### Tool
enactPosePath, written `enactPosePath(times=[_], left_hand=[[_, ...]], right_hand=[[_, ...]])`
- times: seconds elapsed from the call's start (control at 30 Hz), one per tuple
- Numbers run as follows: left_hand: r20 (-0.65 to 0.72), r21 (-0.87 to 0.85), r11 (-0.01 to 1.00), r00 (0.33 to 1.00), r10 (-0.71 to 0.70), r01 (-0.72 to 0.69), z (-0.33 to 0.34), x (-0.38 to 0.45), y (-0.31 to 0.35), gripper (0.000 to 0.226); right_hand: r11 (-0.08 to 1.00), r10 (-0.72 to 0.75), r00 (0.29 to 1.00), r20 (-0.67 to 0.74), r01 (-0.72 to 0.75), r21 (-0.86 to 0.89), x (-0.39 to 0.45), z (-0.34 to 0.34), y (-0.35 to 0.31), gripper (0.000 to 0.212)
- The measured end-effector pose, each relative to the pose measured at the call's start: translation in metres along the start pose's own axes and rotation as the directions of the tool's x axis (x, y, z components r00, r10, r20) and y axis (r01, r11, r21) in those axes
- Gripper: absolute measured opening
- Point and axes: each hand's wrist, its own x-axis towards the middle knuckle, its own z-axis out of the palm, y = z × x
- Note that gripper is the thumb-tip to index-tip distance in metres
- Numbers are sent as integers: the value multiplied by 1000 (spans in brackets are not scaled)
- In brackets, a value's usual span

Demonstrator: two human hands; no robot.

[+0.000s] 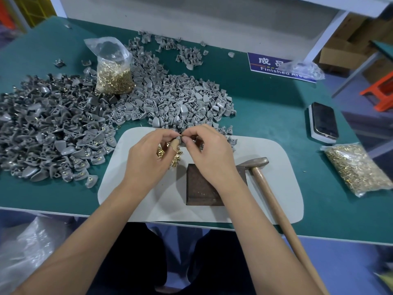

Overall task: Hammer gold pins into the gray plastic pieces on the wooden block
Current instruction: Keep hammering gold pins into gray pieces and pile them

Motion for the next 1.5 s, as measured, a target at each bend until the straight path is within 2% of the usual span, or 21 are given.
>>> enactPosePath(times=[0.17,0.4,0.6,0.77,0.9,1.07,1.2,1.33,1.5], left_hand=[[9,-9,1000,1000,-11,11,0,-1,0,18],[15,-15,1000,1000,14,-14,-3,-3,4,17],[-25,119,992,999,43,-40,-3,-2,7,16],[1,7,999,999,41,-41,-3,-2,7,15],[-13,-59,997,999,42,-43,-3,-4,6,17],[-37,-64,996,997,65,-67,-1,-4,2,17],[-39,-91,993,997,68,-71,-1,-2,5,16],[-19,-59,995,997,77,-78,-7,-4,24,15],[82,-283,958,996,-26,48,-16,-27,64,14]], right_hand=[[999,-12,1000,-4,11,-37,0,0,0,5],[989,-104,994,-33,100,-110,-2,2,-2,5],[969,-204,977,-70,191,-156,-4,3,-2,6],[968,-210,976,-53,199,-152,-3,2,-3,6],[988,-155,988,-18,154,-30,-2,0,-3,7],[991,-132,991,-7,132,31,0,0,-2,7],[979,-48,999,-6,48,198,2,-5,-3,8],[987,-69,997,-23,71,146,-8,-18,-11,8],[989,-117,991,-61,122,87,-40,-57,-27,10]])
